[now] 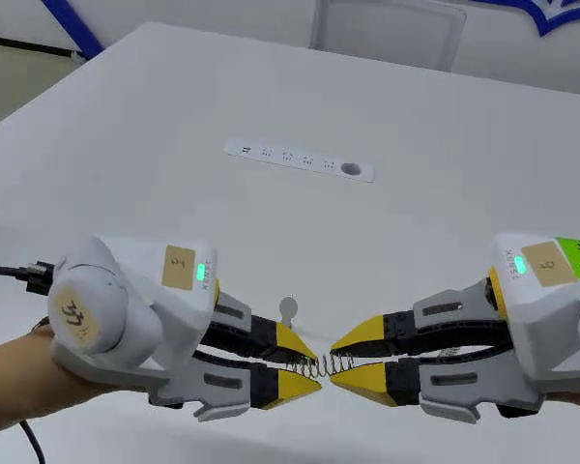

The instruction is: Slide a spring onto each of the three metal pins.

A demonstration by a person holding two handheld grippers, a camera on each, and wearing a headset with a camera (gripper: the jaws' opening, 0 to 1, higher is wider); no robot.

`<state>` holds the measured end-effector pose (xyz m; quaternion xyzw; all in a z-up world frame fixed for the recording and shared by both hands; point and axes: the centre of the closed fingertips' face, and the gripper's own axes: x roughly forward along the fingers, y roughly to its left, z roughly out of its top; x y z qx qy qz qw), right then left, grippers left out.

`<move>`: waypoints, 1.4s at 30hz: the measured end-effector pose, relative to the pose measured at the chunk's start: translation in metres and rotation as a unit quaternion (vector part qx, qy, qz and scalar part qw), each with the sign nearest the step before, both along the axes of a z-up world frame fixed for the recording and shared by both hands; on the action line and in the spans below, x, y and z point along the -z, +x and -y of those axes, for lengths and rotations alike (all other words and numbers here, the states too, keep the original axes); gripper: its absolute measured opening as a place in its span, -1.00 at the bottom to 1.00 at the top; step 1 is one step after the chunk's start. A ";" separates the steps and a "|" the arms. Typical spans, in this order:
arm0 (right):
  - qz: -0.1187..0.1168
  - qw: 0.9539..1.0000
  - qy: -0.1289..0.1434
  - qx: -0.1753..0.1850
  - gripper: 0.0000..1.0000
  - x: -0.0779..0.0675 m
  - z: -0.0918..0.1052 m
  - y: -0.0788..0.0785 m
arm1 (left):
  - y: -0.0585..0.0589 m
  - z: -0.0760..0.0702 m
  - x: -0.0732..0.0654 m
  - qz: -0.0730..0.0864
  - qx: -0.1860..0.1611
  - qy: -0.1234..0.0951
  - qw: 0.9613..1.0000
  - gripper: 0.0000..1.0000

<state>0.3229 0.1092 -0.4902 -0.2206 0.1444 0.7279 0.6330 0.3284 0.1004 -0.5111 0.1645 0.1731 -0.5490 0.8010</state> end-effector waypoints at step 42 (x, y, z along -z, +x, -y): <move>0.002 0.999 0.044 0.018 -0.77 -0.023 -0.031 0.001 | 0.009 0.002 -0.003 0.008 -0.024 -0.018 1.000 -0.80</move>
